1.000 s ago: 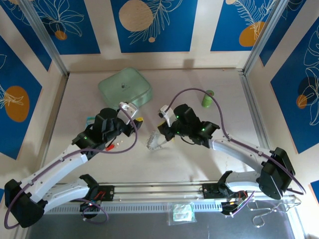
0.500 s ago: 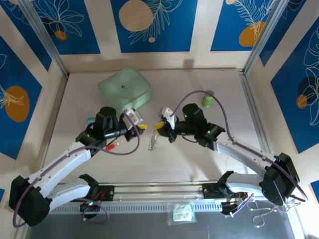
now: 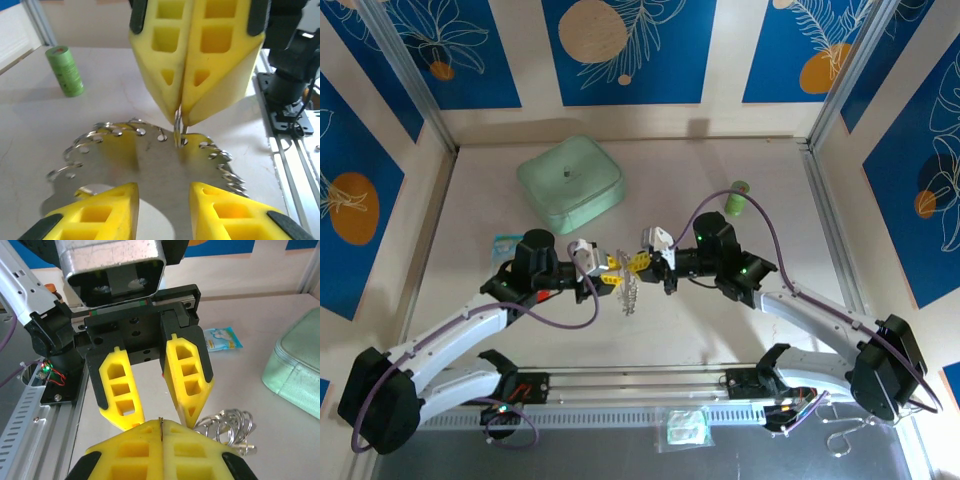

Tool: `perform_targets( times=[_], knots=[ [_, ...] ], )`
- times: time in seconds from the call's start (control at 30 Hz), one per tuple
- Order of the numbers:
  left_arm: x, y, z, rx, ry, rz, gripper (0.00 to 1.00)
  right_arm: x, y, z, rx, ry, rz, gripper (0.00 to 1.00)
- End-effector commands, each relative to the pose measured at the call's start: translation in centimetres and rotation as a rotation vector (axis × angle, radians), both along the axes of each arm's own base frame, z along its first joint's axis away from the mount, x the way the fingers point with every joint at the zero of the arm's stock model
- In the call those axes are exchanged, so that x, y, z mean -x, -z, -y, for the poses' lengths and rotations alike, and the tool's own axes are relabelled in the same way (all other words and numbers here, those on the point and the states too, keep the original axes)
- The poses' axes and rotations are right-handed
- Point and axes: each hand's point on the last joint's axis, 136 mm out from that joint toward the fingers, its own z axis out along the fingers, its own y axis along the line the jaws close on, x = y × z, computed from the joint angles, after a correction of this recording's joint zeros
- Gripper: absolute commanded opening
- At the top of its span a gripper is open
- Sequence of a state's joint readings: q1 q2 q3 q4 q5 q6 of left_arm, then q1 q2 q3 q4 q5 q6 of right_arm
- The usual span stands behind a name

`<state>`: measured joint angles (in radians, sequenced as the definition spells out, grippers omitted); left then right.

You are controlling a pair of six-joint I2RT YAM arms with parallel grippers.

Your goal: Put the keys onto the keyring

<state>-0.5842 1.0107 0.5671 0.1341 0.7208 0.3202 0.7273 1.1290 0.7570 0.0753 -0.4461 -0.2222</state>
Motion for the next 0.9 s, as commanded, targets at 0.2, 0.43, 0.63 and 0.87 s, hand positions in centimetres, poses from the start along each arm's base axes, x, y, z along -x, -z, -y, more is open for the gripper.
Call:
perform_targets(
  times=[0.2, 0.43, 0.63, 0.87],
  knots=[
    [2.5, -1.6, 1.2, 0.118, 0.198, -0.028, 0.19, 2.0, -0.9, -0.3, -0.009, -0.083, 0.099, 0.0],
    [2.9, -1.8, 1.3, 0.137, 0.226, -0.047, 0.19, 2.5, -0.7, -0.5, -0.002, -0.087, 0.101, 0.0],
    [3.3, -2.0, 1.3, 0.148, 0.244, -0.053, 0.2, 2.1, -0.3, -0.3, 0.02, -0.058, 0.116, 0.0],
    [3.3, -2.1, 1.3, 0.148, 0.244, -0.044, 0.13, 2.3, 0.1, -0.4, 0.039, -0.063, 0.111, 0.0]
  ],
)
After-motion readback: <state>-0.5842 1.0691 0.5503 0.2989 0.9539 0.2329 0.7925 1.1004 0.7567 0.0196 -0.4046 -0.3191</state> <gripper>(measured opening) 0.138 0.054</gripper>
